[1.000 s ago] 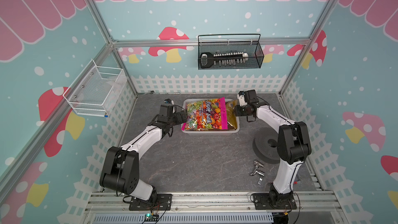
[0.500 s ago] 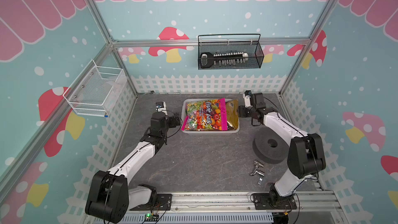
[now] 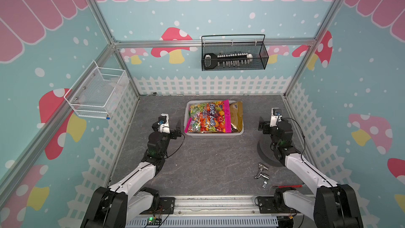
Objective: Put the candies in the basket
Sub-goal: Reset both arms
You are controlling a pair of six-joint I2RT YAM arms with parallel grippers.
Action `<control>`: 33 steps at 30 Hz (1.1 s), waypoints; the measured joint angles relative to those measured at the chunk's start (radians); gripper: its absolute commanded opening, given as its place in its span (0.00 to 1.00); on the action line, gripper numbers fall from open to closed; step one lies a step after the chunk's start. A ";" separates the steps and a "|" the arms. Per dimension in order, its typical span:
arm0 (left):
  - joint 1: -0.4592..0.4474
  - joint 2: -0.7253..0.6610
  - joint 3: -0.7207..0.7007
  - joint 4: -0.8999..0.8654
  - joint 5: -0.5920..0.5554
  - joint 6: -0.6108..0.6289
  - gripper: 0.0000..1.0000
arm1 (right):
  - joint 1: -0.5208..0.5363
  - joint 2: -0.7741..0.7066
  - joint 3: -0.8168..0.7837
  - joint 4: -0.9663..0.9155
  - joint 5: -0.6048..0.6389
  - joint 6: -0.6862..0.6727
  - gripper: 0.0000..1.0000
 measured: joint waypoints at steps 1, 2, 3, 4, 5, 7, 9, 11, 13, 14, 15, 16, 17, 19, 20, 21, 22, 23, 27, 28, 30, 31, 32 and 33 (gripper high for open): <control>0.016 0.018 -0.005 0.018 -0.003 0.000 0.99 | -0.003 0.010 -0.065 0.082 -0.004 -0.026 0.99; 0.028 0.031 -0.014 0.035 -0.006 0.000 0.99 | -0.006 0.027 -0.114 0.147 -0.008 -0.043 0.99; 0.040 0.045 -0.027 0.056 -0.008 -0.002 0.99 | -0.010 0.056 -0.153 0.204 -0.014 -0.058 0.99; 0.047 0.060 -0.041 0.078 -0.006 -0.005 0.99 | -0.016 0.092 -0.173 0.247 -0.021 -0.067 0.99; 0.049 0.073 -0.053 0.098 -0.005 -0.008 0.99 | -0.021 0.121 -0.177 0.272 -0.025 -0.074 0.99; 0.051 0.109 -0.082 0.163 0.004 -0.013 0.99 | -0.031 0.182 -0.164 0.309 -0.044 -0.082 0.99; 0.058 0.144 -0.107 0.222 0.012 -0.021 0.99 | -0.037 0.225 -0.148 0.357 -0.061 -0.085 0.99; 0.071 0.182 -0.121 0.276 0.017 -0.026 0.99 | -0.047 0.286 -0.151 0.452 -0.080 -0.085 0.99; 0.085 0.217 -0.127 0.329 0.024 -0.027 0.99 | -0.063 0.351 -0.175 0.553 -0.099 -0.085 0.99; 0.091 0.229 -0.127 0.349 0.029 -0.030 0.99 | -0.070 0.370 -0.193 0.583 -0.105 -0.084 0.99; 0.097 0.244 -0.127 0.377 0.034 -0.031 0.99 | -0.076 0.381 -0.211 0.604 -0.110 -0.084 0.99; 0.102 0.260 -0.129 0.405 0.038 -0.031 0.99 | -0.080 0.385 -0.221 0.618 -0.115 -0.082 0.99; 0.104 0.276 -0.132 0.434 0.042 -0.032 0.99 | -0.082 0.386 -0.225 0.631 -0.119 -0.081 0.99; 0.106 0.325 -0.143 0.502 0.051 -0.031 0.99 | -0.084 0.386 -0.224 0.665 -0.129 -0.081 0.99; 0.106 0.352 -0.146 0.529 0.056 -0.031 0.99 | -0.084 0.386 -0.224 0.679 -0.130 -0.081 0.99; 0.108 0.381 -0.149 0.553 0.062 -0.031 0.99 | -0.085 0.386 -0.224 0.688 -0.133 -0.081 0.99; 0.111 0.401 -0.150 0.560 0.068 -0.032 0.99 | -0.085 0.386 -0.224 0.696 -0.135 -0.081 0.99; 0.114 0.407 -0.150 0.559 0.074 -0.034 0.99 | -0.085 0.386 -0.224 0.702 -0.137 -0.081 0.99; 0.122 0.410 -0.154 0.601 0.096 -0.034 0.99 | -0.086 0.386 -0.224 0.718 -0.139 -0.081 0.99; 0.122 0.411 -0.154 0.610 0.100 -0.034 0.99 | -0.086 0.386 -0.224 0.720 -0.140 -0.081 0.99; 0.122 0.411 -0.155 0.622 0.109 -0.034 0.99 | -0.086 0.386 -0.224 0.719 -0.139 -0.080 0.99; 0.122 0.411 -0.155 0.624 0.111 -0.034 0.99 | -0.086 0.386 -0.224 0.718 -0.139 -0.080 0.99; 0.122 0.411 -0.156 0.626 0.114 -0.034 0.99 | -0.086 0.386 -0.224 0.718 -0.139 -0.080 0.99; 0.122 0.411 -0.156 0.630 0.115 -0.034 0.99 | -0.086 0.386 -0.224 0.718 -0.139 -0.080 0.99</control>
